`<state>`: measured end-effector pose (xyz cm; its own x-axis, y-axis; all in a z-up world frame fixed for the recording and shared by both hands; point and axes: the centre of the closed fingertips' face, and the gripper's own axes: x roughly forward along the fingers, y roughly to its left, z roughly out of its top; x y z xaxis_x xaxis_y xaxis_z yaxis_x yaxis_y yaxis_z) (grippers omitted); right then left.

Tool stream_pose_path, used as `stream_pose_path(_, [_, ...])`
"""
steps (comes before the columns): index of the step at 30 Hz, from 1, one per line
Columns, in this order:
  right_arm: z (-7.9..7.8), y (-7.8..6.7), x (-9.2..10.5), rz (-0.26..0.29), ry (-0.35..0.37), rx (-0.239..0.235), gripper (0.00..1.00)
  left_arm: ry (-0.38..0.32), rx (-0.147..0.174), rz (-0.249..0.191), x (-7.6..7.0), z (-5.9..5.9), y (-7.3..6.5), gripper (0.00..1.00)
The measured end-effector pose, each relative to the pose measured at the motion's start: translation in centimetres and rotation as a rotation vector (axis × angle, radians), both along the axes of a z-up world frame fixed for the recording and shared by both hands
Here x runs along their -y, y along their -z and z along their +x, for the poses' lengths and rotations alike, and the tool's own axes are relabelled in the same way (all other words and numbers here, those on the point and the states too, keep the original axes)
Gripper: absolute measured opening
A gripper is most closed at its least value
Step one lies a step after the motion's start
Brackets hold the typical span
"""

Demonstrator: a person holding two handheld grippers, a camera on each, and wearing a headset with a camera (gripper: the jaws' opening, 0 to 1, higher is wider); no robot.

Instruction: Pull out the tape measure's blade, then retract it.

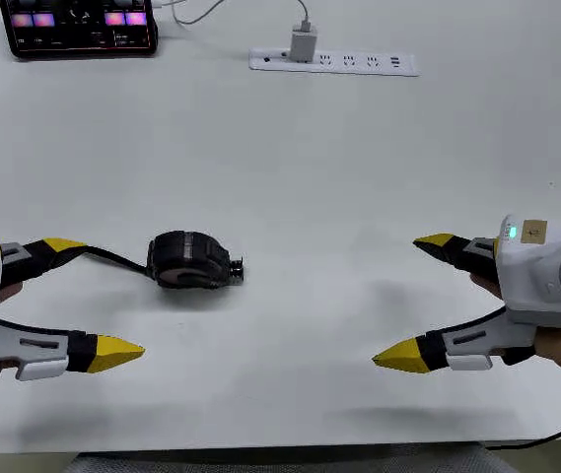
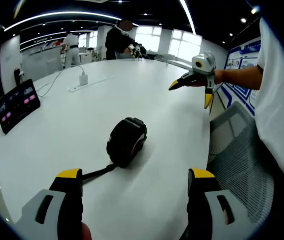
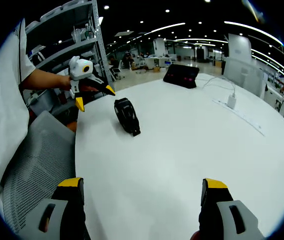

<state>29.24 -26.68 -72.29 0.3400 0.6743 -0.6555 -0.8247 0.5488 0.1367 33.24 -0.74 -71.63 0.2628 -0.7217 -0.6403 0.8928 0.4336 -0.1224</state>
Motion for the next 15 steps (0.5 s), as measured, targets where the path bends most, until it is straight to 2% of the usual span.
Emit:
stream_pose_path(4, [0.6,-0.2,-0.5,0.018,-0.003,-0.002,0.97,0.019,-0.001,0.003,0.4,0.5,0.2,0.84])
stream_pose_path(15, [1.7,1.0,-1.9,0.018,-0.037,-0.012,0.97,0.078,-0.003,0.023,1.4,1.6,1.0,0.85])
